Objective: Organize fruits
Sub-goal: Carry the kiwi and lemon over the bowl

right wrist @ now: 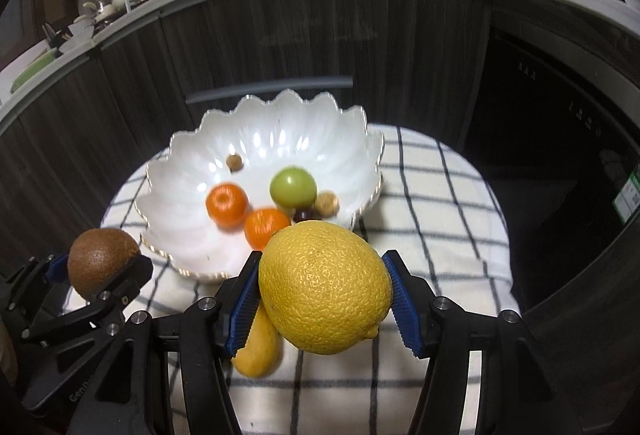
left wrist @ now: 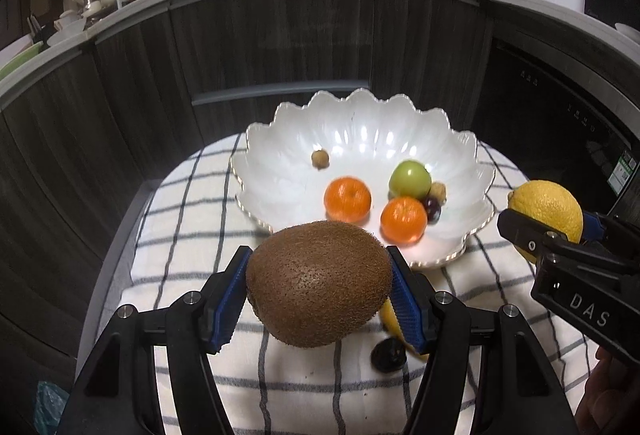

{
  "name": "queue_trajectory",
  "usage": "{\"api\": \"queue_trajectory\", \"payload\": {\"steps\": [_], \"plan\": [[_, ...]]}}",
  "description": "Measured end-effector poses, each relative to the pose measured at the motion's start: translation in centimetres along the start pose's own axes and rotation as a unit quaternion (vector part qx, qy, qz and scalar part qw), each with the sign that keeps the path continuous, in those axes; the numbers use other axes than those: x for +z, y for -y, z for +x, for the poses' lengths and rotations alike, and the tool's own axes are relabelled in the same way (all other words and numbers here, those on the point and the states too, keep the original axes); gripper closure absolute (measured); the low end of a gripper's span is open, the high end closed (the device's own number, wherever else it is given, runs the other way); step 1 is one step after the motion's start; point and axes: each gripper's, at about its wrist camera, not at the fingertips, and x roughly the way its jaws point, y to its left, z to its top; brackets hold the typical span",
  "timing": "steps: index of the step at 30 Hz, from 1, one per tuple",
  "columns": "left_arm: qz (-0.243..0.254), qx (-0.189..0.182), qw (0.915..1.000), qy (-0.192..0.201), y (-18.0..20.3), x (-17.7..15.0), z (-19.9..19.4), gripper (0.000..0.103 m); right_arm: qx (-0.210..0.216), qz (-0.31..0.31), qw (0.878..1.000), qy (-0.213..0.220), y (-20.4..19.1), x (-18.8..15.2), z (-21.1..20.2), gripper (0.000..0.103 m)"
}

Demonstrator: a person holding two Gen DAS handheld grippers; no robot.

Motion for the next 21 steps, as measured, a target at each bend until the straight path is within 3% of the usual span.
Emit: {"api": "queue_trajectory", "payload": {"steps": [13, 21], "plan": [[0.004, 0.008, 0.9997, 0.022, -0.8, 4.9, 2.5, 0.039, -0.001, -0.012, 1.000, 0.015, -0.7, 4.6, 2.2, 0.043], [0.005, 0.004, 0.9999, 0.015, -1.1, 6.1, 5.7, 0.039, -0.011, -0.011, 1.000, -0.004, -0.6, 6.2, 5.8, 0.043]]}}
